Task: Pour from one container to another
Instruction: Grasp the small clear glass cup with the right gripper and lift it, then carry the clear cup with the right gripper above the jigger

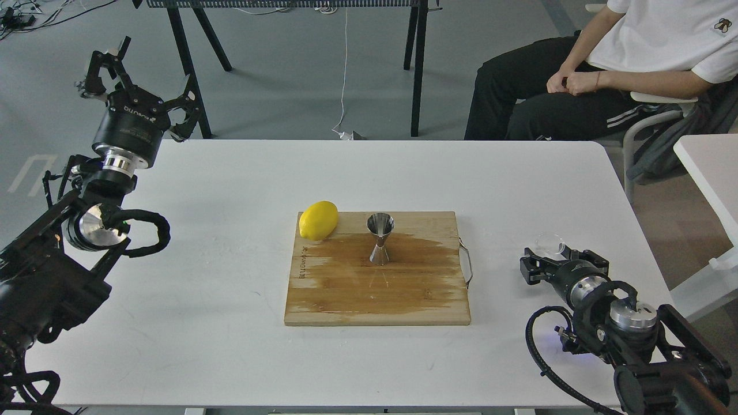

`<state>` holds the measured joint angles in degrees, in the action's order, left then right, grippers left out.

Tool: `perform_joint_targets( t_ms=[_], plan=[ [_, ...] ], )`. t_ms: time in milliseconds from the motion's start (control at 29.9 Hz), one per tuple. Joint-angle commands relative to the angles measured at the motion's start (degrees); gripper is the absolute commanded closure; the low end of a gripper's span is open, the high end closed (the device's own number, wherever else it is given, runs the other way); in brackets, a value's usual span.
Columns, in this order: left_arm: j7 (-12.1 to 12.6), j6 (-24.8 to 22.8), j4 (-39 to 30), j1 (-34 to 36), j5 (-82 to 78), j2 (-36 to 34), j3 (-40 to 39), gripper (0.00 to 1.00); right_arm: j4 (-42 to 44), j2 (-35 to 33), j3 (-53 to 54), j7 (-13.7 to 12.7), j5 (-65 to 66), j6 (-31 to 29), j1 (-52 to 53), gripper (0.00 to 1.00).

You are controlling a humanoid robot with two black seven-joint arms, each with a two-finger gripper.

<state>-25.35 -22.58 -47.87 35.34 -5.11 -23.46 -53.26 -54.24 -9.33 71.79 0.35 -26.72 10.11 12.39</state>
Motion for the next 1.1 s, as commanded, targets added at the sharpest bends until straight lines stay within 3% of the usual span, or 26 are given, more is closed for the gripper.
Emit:
perform_joint_targets(
  t_ms=[0, 234, 435, 602, 803, 1071],
  plan=[
    [-0.05, 0.08, -0.03, -0.01, -0.08, -0.01, 0.0, 0.0, 0.1, 0.36, 0.02, 0.0, -0.08, -0.18, 0.0, 0.5],
    [-0.05, 0.17, 0.06, 0.34, -0.08, -0.01, 0.08, 0.0, 0.72, 0.63, -0.6, -0.96, -0.08, -0.44, 0.0, 0.63],
    [-0.05, 0.17, -0.03, 0.34, -0.07, -0.27, 0.0, 0.0, -0.6, 0.54, -2.26, -2.28, 0.0, -4.57, 0.09, 0.69],
    [0.04, 0.17, -0.03, 0.34, -0.08, -0.54, 0.08, 0.0, -7.88, -0.33, -3.15, -2.28, 0.27, -3.69, 0.26, 0.71],
    [0.04, 0.17, -0.03, 0.25, 0.01, -0.89, 0.44, 0.0, -17.46, -2.36, -6.12, -2.2, 6.4, 4.03, 5.35, 0.72],
    [0.04, 0.17, -0.03, 0.17, 0.01, -1.24, 0.26, 0.0, -18.97, -1.31, -16.05, -2.11, 20.03, 9.05, 14.58, 0.73]
  ],
)
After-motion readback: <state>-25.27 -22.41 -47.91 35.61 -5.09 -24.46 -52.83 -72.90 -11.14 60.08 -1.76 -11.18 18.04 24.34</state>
